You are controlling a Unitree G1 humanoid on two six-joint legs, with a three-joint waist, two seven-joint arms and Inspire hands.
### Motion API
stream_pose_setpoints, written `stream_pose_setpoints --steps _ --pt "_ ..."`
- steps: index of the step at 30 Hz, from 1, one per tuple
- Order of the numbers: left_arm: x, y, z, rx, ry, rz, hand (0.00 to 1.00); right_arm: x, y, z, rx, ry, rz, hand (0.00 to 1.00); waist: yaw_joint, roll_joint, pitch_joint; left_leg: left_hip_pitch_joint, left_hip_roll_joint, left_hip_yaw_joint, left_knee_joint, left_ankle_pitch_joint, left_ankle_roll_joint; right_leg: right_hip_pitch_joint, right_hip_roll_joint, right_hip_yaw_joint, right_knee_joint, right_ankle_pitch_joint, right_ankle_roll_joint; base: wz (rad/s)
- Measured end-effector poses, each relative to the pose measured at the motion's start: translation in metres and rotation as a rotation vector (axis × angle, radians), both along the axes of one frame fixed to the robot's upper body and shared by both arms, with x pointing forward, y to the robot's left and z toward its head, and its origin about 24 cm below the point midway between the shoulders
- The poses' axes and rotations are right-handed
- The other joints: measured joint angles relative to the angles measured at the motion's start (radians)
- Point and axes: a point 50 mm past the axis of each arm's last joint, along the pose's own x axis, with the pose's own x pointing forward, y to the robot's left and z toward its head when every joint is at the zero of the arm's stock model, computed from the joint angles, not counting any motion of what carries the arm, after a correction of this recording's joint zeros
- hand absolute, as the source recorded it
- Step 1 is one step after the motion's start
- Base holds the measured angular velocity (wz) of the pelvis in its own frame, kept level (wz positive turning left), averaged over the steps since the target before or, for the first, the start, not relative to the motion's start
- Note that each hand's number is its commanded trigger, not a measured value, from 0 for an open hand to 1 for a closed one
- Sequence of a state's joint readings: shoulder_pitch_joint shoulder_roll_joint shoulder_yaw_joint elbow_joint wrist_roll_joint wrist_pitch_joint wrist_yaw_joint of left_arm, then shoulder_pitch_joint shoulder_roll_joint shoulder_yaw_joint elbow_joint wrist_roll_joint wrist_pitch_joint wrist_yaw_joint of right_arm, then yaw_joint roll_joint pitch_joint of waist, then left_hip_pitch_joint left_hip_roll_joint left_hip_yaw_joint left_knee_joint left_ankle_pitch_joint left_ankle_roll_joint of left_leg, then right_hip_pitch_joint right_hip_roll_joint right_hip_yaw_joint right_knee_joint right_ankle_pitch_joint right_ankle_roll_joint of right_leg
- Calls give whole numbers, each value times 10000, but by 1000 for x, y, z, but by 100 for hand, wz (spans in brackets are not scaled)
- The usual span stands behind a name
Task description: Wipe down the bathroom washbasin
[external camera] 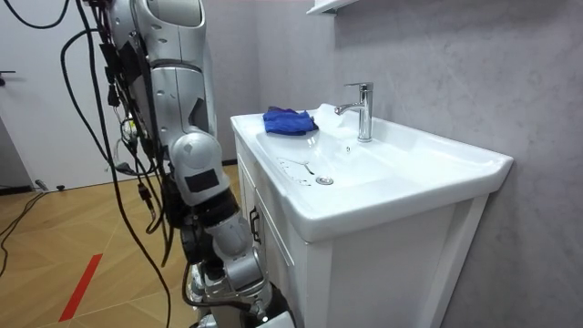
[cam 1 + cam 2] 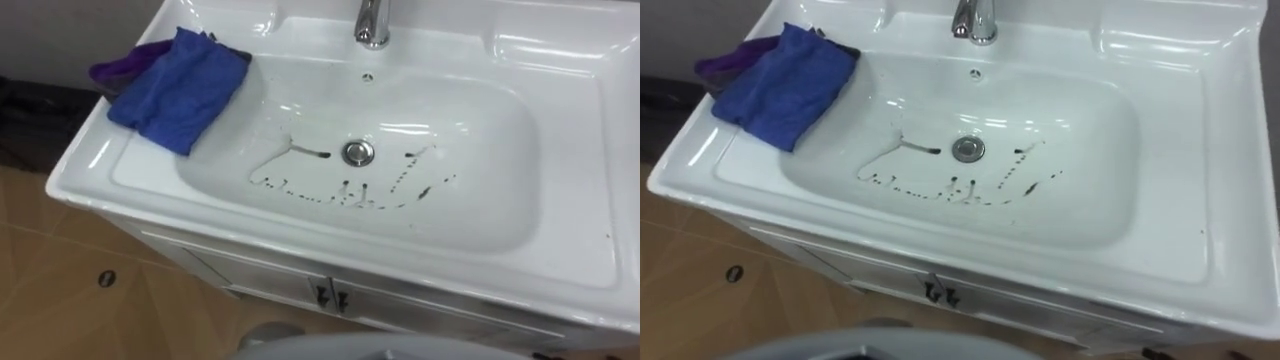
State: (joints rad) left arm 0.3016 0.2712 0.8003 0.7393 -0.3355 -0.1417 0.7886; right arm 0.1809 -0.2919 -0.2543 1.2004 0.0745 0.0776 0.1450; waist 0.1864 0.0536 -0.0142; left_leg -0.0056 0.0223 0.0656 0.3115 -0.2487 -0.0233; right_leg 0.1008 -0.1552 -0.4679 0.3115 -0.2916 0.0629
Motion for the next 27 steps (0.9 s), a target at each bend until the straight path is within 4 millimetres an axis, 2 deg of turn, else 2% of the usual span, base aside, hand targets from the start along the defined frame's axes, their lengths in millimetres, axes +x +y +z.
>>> stream_pose_setpoints --steps 2,5,8,11,15,17,21,23,27 --pt "12 8 14 803 -420 67 0 -3 0 0 -28 4 -28 0 54 89 -22 -5 -9 -95 63 2 -3 33 8 -9 14 -29 -18 3" --pt "30 18 37 1951 -1097 11 0 -8 -1 1 -139 -114 60 0 106 94 -17 5 -12 -118 42 1 -4 30 12 8 17 -44 -21 0" --pt "39 27 56 2952 -1533 14 0 -9 -2 2 -192 -209 130 0 102 106 -1 19 -21 -119 -38 1 -4 15 1 24 28 -45 -20 0" --pt "47 30 70 3569 -1890 122 0 -8 -1 2 -183 -206 332 0 102 195 -34 12 -24 -116 0 0 -4 -19 7 60 30 -45 -20 0" --pt "60 30 91 4522 -2413 -98 0 -7 0 1 -150 -178 483 0 67 221 -30 68 -18 -110 -45 1 -5 -25 34 144 20 -44 -20 -6" --pt "67 28 104 5380 -2070 -513 0 -7 1 1 -142 -220 597 0 83 229 24 220 -21 -113 -87 0 -6 60 54 275 15 -44 -20 -14" --pt "78 24 123 6573 -1846 -1103 0 -8 2 1 -124 -251 877 0 -149 293 59 235 -36 -150 -94 -1 -7 77 43 264 30 -45 -19 -2" --pt "87 19 136 7323 -1884 -1462 0 -9 4 1 28 -348 739 0 -258 306 127 272 -48 -163 -103 -1 -6 98 33 284 65 -51 -10 2" --pt "98 13 148 8289 -1614 -2115 0 -8 7 0 118 -459 1009 0 -422 347 185 342 -44 -69 -129 -2 -4 45 8 414 167 -67 -17 -9"
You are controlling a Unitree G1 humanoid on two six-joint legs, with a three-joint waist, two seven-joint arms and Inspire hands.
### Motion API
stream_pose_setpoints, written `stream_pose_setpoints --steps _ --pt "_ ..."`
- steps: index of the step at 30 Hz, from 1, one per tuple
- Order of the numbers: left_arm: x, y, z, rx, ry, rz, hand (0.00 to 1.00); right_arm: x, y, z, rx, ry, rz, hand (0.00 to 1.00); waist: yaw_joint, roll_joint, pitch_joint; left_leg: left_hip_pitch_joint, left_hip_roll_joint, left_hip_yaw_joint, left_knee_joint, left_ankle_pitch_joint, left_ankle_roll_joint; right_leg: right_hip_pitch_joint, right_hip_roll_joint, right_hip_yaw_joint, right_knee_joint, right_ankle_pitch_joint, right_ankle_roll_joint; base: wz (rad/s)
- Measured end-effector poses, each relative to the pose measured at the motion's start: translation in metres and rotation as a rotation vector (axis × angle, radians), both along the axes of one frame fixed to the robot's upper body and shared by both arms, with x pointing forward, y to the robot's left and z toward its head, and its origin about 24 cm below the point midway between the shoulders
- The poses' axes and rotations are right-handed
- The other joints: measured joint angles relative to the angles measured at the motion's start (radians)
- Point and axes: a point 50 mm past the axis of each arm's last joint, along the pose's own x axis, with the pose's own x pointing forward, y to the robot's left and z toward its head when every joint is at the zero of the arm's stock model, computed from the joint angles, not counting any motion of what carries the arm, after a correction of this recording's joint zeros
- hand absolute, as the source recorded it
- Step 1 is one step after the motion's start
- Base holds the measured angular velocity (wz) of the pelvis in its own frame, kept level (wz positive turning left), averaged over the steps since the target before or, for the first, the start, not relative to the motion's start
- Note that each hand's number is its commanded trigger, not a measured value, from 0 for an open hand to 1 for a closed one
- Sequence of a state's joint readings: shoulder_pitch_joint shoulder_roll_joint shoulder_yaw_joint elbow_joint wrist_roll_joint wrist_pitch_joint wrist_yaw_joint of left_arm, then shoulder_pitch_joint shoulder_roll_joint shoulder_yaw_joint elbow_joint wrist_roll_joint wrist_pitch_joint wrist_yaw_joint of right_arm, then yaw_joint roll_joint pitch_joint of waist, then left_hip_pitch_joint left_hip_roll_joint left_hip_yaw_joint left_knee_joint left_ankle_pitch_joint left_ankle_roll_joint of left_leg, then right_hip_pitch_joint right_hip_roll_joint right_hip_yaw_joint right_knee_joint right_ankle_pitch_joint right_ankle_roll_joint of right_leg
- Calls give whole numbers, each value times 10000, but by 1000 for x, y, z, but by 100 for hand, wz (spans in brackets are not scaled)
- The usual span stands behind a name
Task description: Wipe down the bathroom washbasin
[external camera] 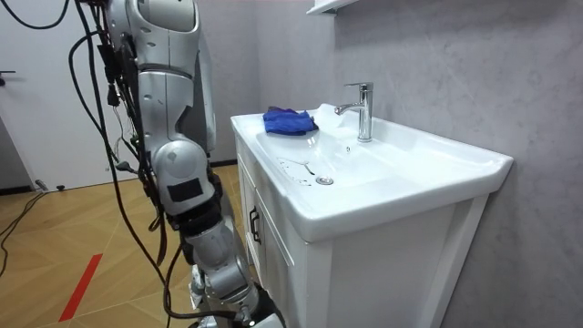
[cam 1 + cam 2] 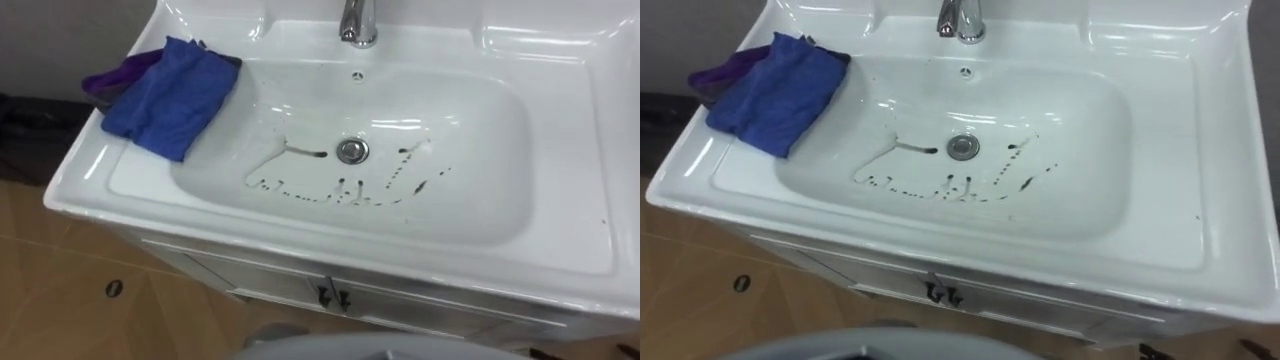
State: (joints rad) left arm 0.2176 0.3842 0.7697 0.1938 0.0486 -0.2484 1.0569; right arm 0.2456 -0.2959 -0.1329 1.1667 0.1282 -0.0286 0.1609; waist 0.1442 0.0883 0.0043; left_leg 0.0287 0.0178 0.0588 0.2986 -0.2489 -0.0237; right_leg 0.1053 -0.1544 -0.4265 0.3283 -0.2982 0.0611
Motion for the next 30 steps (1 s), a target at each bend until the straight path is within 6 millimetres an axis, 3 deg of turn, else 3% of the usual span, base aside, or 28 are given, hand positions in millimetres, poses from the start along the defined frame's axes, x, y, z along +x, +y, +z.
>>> stream_pose_setpoints --steps 6,14,30 --pt "17 -13 3 739 733 -936 0 -3 1 0 141 -140 -181 0 -367 -2 -1 18 8 92 17 1 0 -5 0 30 -26 -2 -2 -1" --pt "42 -34 -14 467 1747 -2662 0 -7 5 -2 643 -42 -152 0 -879 -249 -3 59 39 237 -1 1 0 -70 30 218 -10 -5 -11 -5" --pt "69 -78 -53 -923 3091 -5597 0 -12 18 -8 1252 336 -98 0 -1291 -475 -4 209 181 725 -69 -6 -11 -217 173 773 -39 37 -70 -9"
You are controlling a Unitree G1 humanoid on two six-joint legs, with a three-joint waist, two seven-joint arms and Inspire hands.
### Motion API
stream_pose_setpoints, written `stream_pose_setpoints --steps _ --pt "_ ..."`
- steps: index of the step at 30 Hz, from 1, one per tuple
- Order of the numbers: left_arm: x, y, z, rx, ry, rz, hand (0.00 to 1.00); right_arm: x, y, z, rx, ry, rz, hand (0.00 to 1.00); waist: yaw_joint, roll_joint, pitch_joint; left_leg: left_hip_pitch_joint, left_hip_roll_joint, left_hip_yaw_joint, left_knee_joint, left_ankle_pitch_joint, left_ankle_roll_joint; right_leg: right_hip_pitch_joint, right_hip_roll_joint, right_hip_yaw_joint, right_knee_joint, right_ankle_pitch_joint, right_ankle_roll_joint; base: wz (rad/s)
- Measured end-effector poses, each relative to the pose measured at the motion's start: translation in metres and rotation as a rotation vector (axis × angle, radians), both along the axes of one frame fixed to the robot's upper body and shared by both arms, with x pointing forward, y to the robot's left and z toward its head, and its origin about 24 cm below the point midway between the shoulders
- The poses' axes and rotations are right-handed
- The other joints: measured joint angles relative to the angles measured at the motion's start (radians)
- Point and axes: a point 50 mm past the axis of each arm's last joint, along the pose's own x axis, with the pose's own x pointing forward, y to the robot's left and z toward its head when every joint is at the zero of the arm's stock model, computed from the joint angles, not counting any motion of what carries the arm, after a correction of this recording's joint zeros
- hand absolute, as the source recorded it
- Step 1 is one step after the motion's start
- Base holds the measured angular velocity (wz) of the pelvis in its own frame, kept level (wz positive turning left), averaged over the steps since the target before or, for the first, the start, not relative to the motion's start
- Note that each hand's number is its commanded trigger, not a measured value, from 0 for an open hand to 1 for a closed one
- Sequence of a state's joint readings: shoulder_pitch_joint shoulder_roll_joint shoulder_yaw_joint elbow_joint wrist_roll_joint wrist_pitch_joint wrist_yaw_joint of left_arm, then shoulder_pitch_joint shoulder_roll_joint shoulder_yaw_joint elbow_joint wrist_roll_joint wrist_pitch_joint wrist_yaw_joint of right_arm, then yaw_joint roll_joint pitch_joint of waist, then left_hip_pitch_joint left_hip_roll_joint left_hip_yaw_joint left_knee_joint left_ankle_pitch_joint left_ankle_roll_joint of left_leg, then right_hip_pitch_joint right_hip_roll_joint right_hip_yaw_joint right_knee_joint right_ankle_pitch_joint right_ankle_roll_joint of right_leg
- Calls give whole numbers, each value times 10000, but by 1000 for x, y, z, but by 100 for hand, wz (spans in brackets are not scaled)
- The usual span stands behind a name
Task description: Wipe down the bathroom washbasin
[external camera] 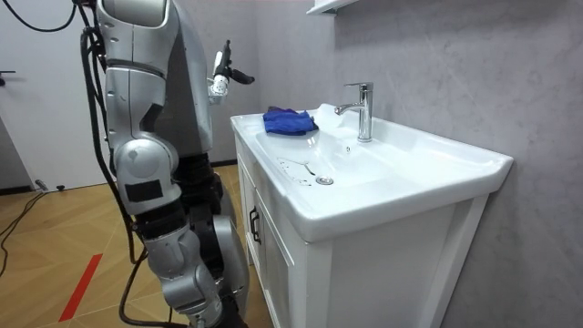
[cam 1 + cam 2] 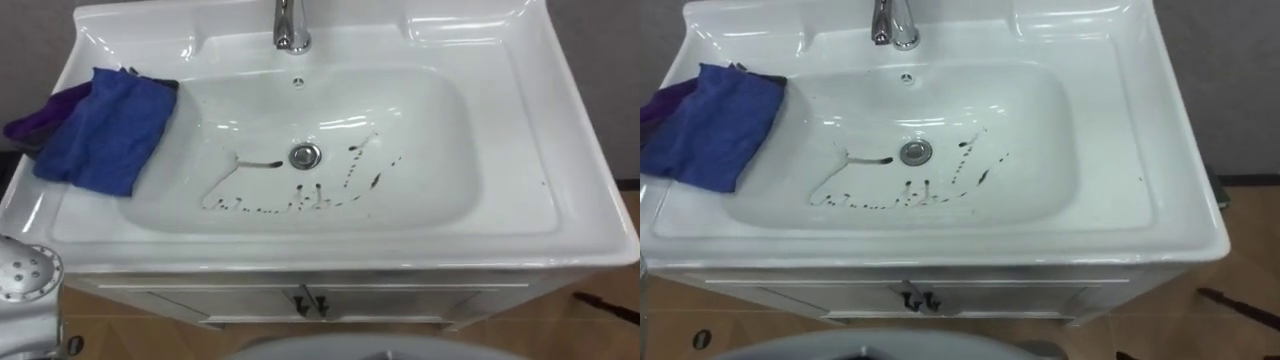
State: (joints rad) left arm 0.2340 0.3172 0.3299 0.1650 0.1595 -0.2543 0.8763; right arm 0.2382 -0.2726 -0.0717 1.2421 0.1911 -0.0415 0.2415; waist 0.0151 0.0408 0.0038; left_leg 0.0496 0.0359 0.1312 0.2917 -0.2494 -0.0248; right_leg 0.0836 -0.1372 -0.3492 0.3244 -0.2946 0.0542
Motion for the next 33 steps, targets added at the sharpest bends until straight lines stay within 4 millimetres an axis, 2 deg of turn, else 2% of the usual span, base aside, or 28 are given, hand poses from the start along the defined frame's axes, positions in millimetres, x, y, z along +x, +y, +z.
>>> stream_pose_setpoints --steps 7,12,17,33 --pt "7 -12 -9 -558 463 -975 0 6 2 -1 108 -38 100 0 -391 -98 11 -47 59 112 -7 -3 -10 -137 54 165 16 19 -35 -6" --pt "25 -26 -13 -802 610 -1886 0 11 3 -2 122 -133 120 0 -447 -187 62 -28 66 182 -13 -2 -9 -141 57 215 10 52 -35 -2" --pt "32 -36 -23 -1073 1183 -2667 0 15 5 -2 142 -232 143 0 -479 -204 73 -25 82 210 -13 -2 -10 -147 74 239 10 56 -42 0" --pt "34 -39 -25 -1156 1419 -3012 0 18 9 -4 264 -331 118 0 -523 -186 78 -25 255 351 -15 23 -54 -152 304 442 -165 221 -167 -3"
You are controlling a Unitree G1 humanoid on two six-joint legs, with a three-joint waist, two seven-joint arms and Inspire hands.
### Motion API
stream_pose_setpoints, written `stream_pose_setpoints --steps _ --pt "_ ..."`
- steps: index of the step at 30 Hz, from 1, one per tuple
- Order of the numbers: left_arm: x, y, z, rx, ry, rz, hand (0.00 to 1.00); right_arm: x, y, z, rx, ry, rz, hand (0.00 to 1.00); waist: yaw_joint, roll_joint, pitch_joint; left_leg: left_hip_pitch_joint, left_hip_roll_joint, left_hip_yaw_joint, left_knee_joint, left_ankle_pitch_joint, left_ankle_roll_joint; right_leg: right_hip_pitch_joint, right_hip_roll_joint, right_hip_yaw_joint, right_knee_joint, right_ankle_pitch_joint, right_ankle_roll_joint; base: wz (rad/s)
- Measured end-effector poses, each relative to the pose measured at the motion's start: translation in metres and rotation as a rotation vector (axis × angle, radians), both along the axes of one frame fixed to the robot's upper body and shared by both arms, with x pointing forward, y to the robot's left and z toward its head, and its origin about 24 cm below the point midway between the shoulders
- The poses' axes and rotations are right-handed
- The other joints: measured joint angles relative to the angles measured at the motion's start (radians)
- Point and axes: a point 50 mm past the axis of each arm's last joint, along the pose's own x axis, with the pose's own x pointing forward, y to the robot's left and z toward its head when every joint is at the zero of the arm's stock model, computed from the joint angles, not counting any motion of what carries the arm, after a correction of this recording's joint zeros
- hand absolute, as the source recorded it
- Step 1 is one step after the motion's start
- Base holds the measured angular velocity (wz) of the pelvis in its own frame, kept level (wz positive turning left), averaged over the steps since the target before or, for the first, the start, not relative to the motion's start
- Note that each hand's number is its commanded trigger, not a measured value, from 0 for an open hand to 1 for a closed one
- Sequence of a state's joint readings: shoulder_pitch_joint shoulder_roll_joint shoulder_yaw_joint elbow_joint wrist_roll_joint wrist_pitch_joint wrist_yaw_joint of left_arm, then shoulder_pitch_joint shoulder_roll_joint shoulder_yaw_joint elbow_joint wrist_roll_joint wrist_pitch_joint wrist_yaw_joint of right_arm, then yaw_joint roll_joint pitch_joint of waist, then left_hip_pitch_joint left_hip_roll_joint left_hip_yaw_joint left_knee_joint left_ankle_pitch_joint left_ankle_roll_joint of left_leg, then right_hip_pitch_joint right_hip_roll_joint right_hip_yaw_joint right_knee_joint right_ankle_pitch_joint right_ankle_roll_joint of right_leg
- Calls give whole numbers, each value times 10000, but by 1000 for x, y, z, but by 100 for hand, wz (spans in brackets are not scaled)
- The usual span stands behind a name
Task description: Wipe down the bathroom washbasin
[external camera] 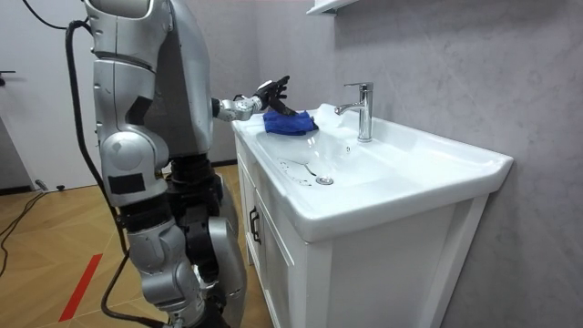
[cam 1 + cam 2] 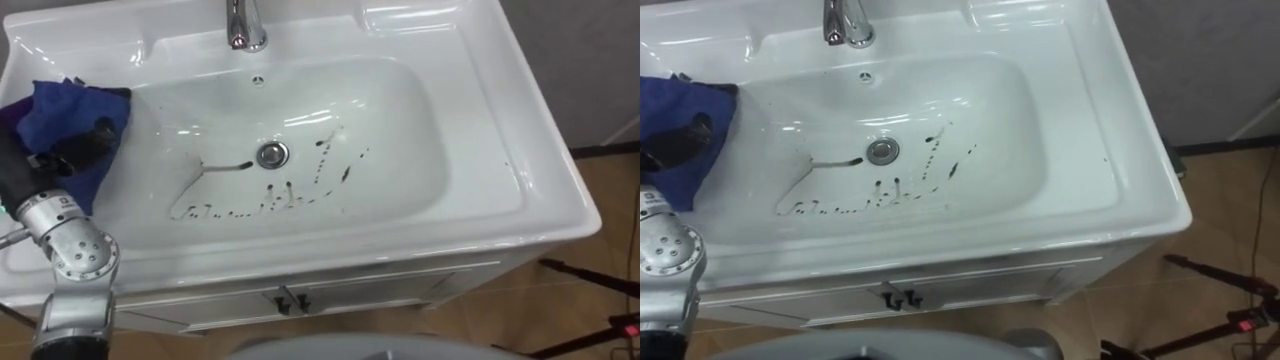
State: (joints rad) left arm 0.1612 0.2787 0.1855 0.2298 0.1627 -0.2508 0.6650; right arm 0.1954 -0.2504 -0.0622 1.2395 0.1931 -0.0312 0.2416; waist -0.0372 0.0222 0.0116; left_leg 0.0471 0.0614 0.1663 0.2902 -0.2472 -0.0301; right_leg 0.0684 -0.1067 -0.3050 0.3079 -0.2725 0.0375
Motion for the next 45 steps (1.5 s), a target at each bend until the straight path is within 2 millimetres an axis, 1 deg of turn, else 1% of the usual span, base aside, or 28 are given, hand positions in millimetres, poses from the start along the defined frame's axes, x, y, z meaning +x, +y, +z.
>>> stream_pose_setpoints --steps 4,9,11,15,20,24,26,30,34,36,37,39,41,45 --pt "-1 0 -3 32 152 -4 0 0 0 0 9 -27 -18 0 -76 28 -12 8 20 -2 -1 11 -20 -8 16 6 -8 25 -20 0" --pt "-4 -1 -17 -321 744 49 0 1 -1 0 7 -73 -47 0 -94 56 -32 12 23 12 -2 11 -22 -48 17 52 -24 31 -25 0" --pt "-7 -2 -24 -476 1030 90 0 1 0 0 97 -85 -30 0 -103 50 -54 -13 23 23 -5 14 -27 -109 18 88 3 33 -28 -4" --pt "-7 -9 -33 -614 1456 -265 0 0 0 0 188 -60 -30 0 -122 12 -53 -4 10 21 -73 37 -53 -121 17 98 -12 63 -26 0" --pt "-6 -16 -39 -727 1832 -759 0 1 5 -2 311 -58 -48 0 -162 -127 -59 12 5 17 -166 63 -81 -117 32 98 -77 70 -29 0" --pt "-6 -18 -42 -779 1965 -849 0 2 6 -2 328 -89 -51 0 -158 -131 -57 19 9 14 -188 63 -81 -45 59 86 -173 127 -14 0" --pt "-8 -18 -48 -861 2289 -940 0 2 6 -2 327 -84 -52 0 -154 -114 -47 153 7 16 -252 63 -82 121 80 80 -300 155 -2 0" --pt "-9 -19 -51 -908 2449 -1008 0 1 5 -1 320 -100 -106 0 -134 -83 -46 261 5 31 -357 64 -84 189 96 94 -362 171 5 -2" --pt "-11 -18 -55 -953 2674 -933 0 1 3 -1 262 -120 -136 0 -97 7 -67 370 8 211 -407 67 -90 185 103 274 -352 172 6 -12" --pt "-12 -18 -57 -968 2749 -913 0 -1 2 0 275 -140 -286 0 -118 30 -73 386 8 231 -408 67 -90 183 102 293 -345 173 8 -6" --pt "-13 -17 -58 -989 2790 -894 0 -2 2 0 300 -159 -464 0 -118 10 -52 419 9 244 -434 67 -90 192 103 302 -346 173 9 -3" --pt "-14 -17 -60 -1022 2906 -854 0 -4 1 0 272 -169 -569 0 -118 46 -67 495 8 278 -550 67 -90 201 109 333 -349 173 9 -6" --pt "-17 -16 -64 -1066 3117 -779 0 -4 -1 1 220 -180 -610 0 -112 108 -105 543 10 385 -552 67 -90 194 114 447 -366 172 10 -12" --pt "-17 -12 -69 -1059 3284 -548 0 -4 -1 1 212 -188 -710 0 -93 123 -112 698 10 480 -627 75 -101 220 131 560 -378 170 13 -10"
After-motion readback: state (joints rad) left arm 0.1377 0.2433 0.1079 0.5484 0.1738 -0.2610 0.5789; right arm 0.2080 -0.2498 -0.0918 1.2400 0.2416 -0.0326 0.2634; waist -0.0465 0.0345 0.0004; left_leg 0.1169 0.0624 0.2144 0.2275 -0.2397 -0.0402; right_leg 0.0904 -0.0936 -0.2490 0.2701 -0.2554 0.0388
